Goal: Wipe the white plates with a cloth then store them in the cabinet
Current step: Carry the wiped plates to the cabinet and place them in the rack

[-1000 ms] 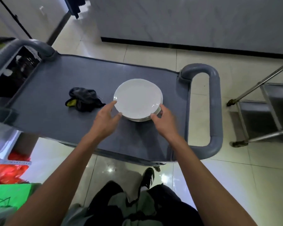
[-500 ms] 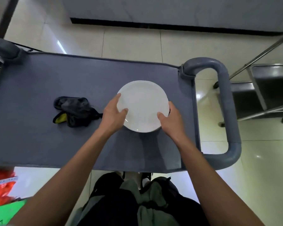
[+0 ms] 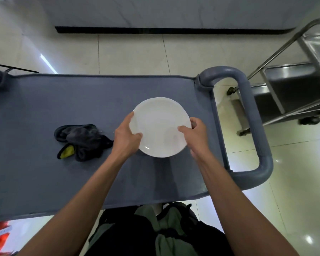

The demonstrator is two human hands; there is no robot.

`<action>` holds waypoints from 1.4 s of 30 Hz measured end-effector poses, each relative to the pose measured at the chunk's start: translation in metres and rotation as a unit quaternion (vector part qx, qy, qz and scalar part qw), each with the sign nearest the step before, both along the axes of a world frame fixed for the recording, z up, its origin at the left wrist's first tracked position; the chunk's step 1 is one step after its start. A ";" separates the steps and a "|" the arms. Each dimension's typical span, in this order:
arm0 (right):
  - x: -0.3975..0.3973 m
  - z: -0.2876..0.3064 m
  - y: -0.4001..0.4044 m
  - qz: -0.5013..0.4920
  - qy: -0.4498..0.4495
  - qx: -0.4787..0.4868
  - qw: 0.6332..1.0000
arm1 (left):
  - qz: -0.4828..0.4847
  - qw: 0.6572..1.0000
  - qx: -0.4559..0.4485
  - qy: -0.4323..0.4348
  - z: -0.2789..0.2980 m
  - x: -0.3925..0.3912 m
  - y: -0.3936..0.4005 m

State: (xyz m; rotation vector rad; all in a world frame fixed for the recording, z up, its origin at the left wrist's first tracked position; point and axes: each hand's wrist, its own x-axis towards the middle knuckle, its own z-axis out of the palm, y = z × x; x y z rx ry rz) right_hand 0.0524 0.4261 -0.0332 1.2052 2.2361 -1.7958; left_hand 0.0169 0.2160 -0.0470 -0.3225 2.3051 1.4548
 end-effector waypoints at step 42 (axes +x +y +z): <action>0.076 0.036 -0.028 -0.208 0.223 -0.160 0.939 | -0.219 0.957 -0.021 0.189 0.051 -0.011 0.012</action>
